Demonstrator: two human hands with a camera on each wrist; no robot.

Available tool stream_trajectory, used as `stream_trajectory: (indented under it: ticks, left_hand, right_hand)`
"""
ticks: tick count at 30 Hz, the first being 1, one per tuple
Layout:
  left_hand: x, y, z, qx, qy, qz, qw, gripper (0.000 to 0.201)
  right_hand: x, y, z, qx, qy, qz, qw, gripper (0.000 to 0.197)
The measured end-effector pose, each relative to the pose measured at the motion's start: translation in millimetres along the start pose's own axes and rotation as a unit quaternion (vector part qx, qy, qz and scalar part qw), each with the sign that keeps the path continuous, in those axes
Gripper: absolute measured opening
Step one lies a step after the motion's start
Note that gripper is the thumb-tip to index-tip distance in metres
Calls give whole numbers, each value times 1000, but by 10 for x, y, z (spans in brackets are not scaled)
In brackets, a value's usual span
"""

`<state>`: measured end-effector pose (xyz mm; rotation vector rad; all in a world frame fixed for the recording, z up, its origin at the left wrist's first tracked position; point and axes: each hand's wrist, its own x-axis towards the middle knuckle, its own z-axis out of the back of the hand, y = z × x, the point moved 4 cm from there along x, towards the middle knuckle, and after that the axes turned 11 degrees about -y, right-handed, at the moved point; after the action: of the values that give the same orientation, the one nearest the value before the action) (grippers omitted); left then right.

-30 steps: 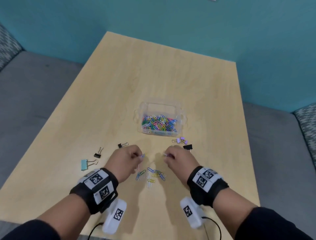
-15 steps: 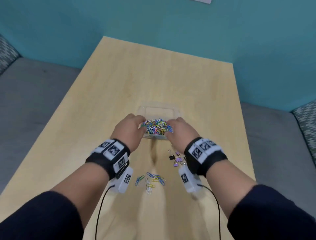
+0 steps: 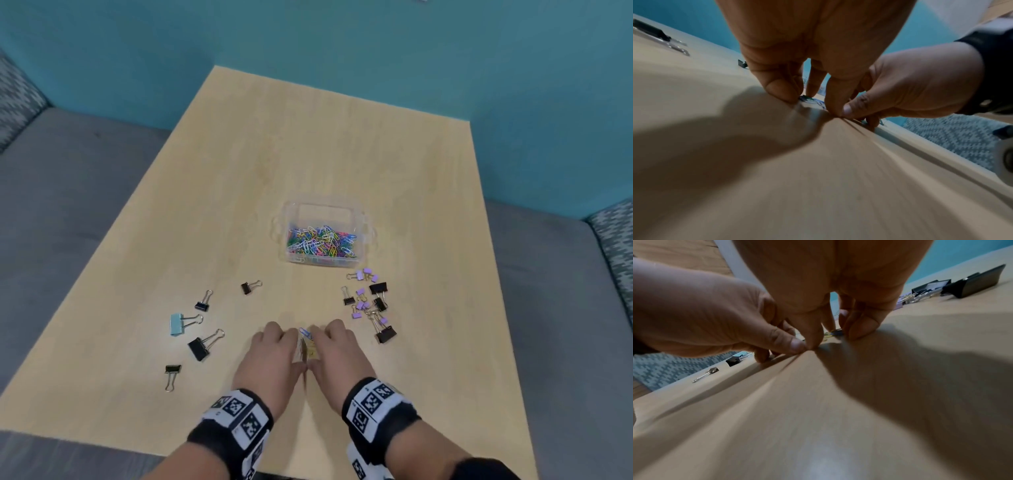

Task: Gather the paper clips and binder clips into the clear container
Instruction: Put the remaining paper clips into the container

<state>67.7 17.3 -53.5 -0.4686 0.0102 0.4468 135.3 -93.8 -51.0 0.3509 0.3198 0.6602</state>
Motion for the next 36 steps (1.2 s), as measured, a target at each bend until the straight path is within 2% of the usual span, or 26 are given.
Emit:
stream_trajectory:
  ticks: [3,5,11,13,17,20,24,28,32,36]
  left_hand:
    - [76,-16,-28,7,1,-7,1000,19]
    - [119,-19,-23,12,2,-14,1000,13]
    - [195,-7,1,30,18,-12,999,16]
    - [215,-4,21,35,27,-5,999,13]
    - [247,7,57,35,40,1,999,18]
    - [272,56,74,14,41,20,999,11]
    - [325,96,89,-7,50,33,998,9]
    - [379,153,102,-46,69,54,995,15]
    - [460,238,195,-130,80,108,982,15]
    - [723,206,442,-224,62,136,963,19]
  right_hand:
    - [61,38,-24,-10,1,16,1000,34]
    - [100,43,-21,-16,7,19,1000,29]
    - [163,19,3,-35,21,29,999,24]
    - [176,-8,13,-40,18,22,999,20]
    - [221,-70,47,-50,21,10,999,16]
    - [247,-122,88,-58,25,9,998,18]
    - [293,-219,106,-46,28,-15,998,8]
    - [335,-281,148,2,28,-40,999,12]
    - [398,-365,272,76,36,-83,993,9]
    - [564,-434,522,236,29,-177,955,11]
